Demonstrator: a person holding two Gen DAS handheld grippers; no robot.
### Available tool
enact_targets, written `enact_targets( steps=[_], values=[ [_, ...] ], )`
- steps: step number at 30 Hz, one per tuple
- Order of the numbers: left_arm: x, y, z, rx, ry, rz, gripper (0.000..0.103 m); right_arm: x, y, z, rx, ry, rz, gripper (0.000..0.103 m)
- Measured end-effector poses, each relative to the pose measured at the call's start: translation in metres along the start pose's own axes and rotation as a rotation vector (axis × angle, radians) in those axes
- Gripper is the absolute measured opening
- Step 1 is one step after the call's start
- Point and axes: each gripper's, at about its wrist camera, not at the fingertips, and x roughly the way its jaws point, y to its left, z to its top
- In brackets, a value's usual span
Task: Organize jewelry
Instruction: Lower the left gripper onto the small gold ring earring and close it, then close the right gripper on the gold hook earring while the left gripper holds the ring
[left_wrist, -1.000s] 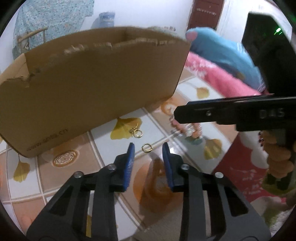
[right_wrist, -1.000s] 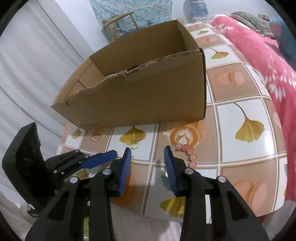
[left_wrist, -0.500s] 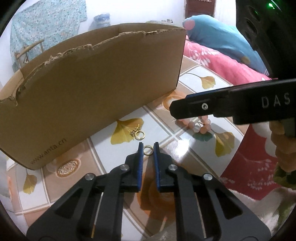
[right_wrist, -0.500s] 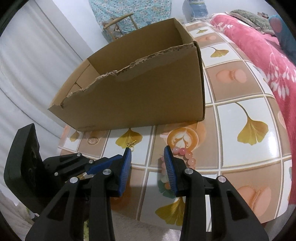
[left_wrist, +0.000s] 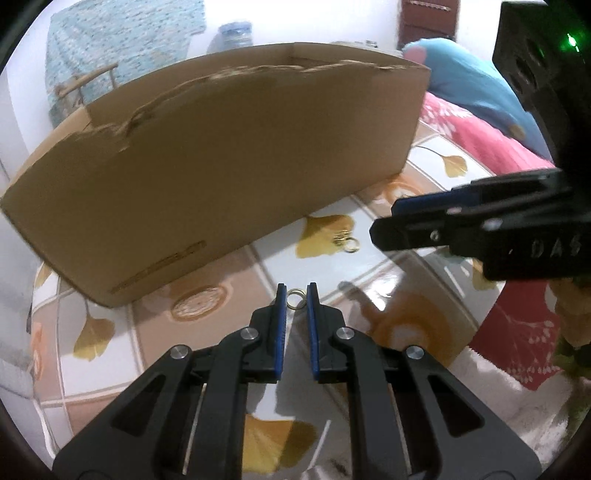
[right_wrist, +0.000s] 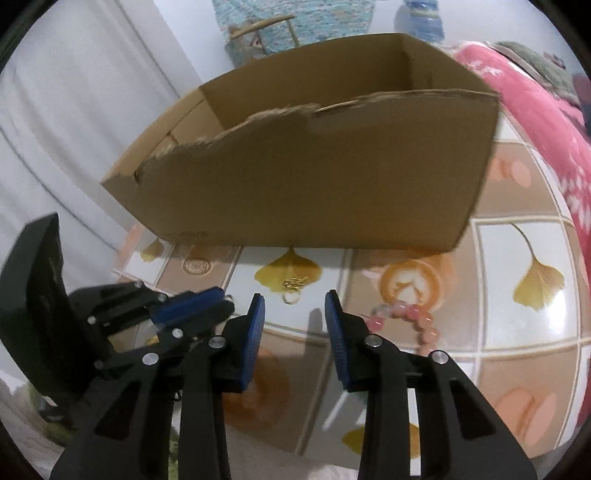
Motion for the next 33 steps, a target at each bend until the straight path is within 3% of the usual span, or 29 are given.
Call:
enact_targets(
  steps=[21, 28, 33],
  values=[
    [-0.002, 0.012, -0.004, -0.015, -0.018, -0.02, 0.01, 0.029, 0.033, -0.003, -0.163, 0.024, -0.174, 0.016],
    [-0.003, 0.011, -0.004, -0.009, -0.019, -0.012, 0.01, 0.027, 0.032, -0.004, -0.159, 0.031, -0.156, 0.005],
    [-0.003, 0.011, -0.003, -0.007, -0.019, -0.01, 0.01, 0.024, 0.026, -0.007, -0.131, 0.038, -0.139, 0.005]
  ],
)
